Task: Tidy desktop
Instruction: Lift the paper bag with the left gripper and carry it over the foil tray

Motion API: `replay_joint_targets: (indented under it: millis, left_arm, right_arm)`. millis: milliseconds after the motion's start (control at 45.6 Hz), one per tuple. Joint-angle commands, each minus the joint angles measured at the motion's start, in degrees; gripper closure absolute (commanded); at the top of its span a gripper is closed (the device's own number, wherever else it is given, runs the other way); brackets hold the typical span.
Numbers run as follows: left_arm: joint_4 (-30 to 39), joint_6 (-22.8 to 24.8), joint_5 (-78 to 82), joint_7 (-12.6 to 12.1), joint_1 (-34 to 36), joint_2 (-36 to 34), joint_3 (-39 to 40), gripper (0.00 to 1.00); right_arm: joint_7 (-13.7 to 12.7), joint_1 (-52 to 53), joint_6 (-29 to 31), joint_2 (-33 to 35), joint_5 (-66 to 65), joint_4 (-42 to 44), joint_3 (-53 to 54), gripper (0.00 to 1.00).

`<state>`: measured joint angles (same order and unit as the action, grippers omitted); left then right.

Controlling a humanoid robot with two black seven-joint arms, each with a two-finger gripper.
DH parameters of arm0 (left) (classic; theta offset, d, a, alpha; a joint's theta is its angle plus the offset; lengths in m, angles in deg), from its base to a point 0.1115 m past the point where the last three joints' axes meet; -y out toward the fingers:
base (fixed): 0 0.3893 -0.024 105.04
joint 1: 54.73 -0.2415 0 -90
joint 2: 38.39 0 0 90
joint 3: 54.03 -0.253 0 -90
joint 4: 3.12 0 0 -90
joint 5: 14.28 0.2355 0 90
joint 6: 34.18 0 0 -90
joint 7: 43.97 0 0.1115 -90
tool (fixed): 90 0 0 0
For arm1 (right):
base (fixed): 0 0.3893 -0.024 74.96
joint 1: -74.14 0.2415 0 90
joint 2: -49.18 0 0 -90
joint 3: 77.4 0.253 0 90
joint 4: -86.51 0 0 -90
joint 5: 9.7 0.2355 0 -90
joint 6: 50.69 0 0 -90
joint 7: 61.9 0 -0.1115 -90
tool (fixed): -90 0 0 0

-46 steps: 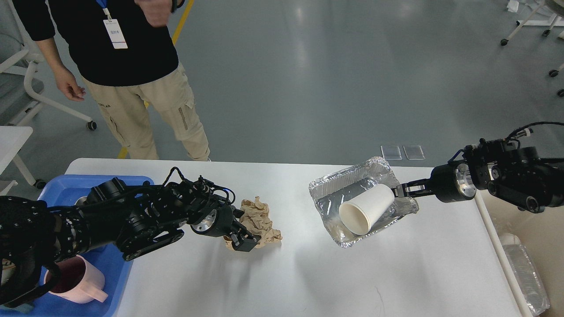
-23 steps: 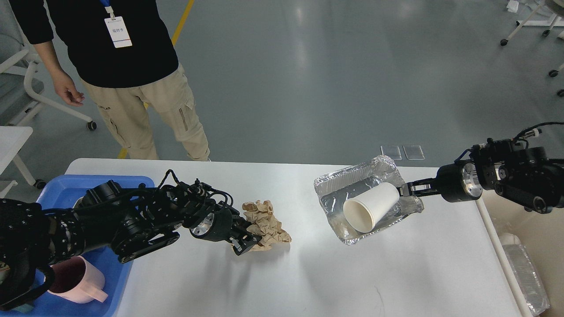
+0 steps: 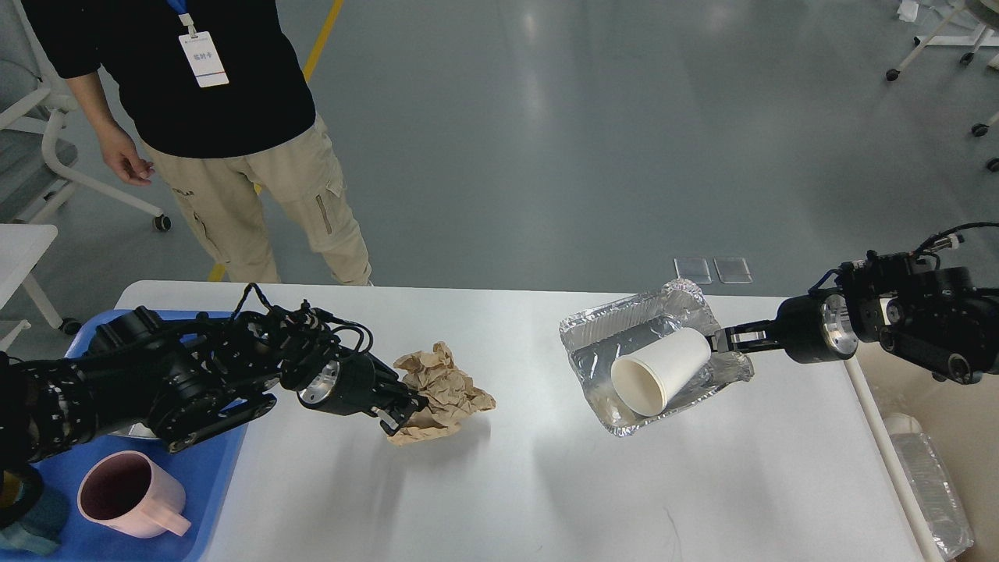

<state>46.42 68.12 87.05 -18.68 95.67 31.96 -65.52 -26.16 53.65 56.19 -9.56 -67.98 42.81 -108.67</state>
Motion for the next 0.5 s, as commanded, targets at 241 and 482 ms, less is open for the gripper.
replay_joint_targets:
  millis: [241, 482]
  left_arm:
    - [20.8, 2.2, -4.8, 2.0, 0.7, -19.9, 13.9, 1.0]
    - [28.6, 5.5, -11.8, 2.4, 2.0, -25.1, 21.8, 0.99]
  right_arm:
    - [0.1, -0.8, 0.2, -0.2, -0.1, -0.1, -0.5, 1.0]
    - [0.0, -0.6, 0.4, 0.1, -0.1, -2.6, -0.7, 1.0]
